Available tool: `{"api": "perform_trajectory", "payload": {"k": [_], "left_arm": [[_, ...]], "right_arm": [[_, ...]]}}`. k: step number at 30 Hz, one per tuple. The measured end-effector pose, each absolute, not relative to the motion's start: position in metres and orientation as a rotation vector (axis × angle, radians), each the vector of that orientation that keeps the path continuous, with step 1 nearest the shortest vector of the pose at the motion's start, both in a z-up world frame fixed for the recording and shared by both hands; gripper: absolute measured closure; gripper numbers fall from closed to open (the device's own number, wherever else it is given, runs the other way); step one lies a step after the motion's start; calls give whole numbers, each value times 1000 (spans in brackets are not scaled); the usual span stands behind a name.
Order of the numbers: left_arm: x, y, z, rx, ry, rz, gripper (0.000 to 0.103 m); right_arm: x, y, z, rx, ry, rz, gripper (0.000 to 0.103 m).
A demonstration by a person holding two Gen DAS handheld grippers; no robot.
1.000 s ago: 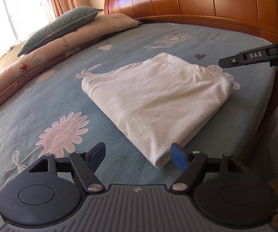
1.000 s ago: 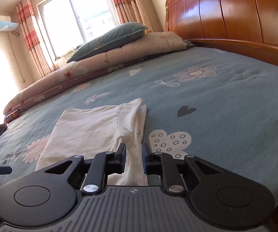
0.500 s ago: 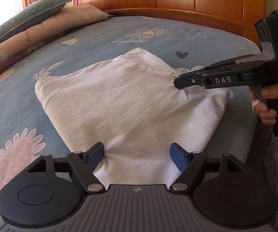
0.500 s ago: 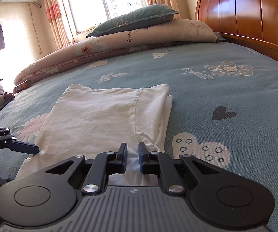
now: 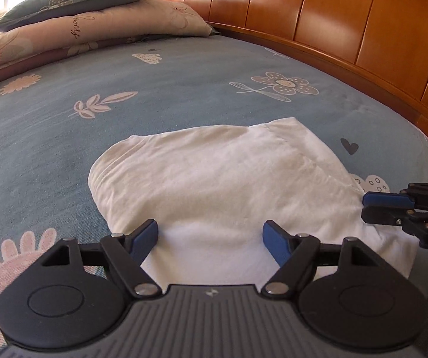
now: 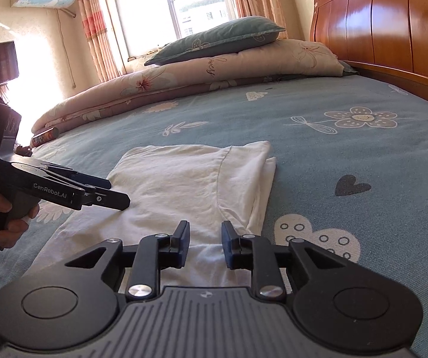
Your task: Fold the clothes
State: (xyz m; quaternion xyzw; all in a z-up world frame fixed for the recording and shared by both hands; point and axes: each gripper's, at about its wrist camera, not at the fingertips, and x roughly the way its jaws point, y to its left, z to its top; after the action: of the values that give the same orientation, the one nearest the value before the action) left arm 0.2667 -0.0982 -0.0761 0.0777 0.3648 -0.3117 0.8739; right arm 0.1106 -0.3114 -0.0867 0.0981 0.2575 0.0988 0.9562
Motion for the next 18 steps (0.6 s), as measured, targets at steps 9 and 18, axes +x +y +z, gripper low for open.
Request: {"api": "perform_trajectory", "payload": {"k": [9,18], "left_arm": [[312,-97,-72,92,757,-598,25],[286,-123,-45,112,685,-659,25]], "right_arm": [[110,-305,-87,156,519,210,69],[95,-303,-77,137,457,240,48]]}}
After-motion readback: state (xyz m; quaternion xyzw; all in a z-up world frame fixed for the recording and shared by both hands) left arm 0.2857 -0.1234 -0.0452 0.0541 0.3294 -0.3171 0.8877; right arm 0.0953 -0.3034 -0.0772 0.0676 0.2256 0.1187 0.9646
